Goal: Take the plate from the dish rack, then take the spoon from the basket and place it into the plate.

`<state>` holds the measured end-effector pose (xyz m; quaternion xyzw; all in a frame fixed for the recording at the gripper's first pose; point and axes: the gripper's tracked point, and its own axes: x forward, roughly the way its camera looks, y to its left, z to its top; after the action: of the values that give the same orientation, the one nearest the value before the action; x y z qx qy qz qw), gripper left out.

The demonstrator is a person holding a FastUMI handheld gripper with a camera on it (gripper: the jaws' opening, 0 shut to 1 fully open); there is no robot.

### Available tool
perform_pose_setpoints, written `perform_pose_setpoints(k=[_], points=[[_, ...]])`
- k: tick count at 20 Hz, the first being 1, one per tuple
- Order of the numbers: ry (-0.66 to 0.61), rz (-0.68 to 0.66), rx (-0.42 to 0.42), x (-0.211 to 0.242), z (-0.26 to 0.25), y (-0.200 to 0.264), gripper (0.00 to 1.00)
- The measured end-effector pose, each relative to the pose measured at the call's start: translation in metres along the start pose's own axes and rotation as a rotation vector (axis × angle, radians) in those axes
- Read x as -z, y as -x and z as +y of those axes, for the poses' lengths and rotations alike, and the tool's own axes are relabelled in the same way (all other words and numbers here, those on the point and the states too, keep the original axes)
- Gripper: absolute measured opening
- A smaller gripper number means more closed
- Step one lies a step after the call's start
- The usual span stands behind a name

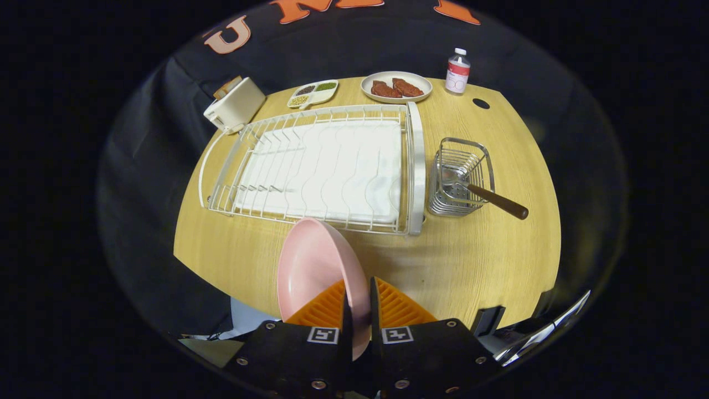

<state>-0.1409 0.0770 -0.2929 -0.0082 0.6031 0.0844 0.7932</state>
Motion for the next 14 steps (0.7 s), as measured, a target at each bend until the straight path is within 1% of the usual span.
perform_pose_setpoints(k=[4,6,7,10,11,12,13,14], points=[[-0.015,0.027,0.01,0.014,-0.005,-0.021,0.14],[-0.045,0.03,-0.015,0.015,-0.001,-0.027,0.15],[-0.063,0.022,-0.023,0.011,0.0,-0.026,0.16],[-0.064,-0.022,-0.006,0.001,-0.009,-0.019,0.2],[-0.063,-0.037,0.001,-0.003,-0.013,-0.016,0.26],[-0.062,-0.053,0.01,-0.005,-0.017,-0.013,0.28],[-0.063,-0.072,0.023,-0.007,-0.023,-0.01,0.34],[-0.065,-0.098,0.035,-0.011,-0.029,-0.008,0.37]])
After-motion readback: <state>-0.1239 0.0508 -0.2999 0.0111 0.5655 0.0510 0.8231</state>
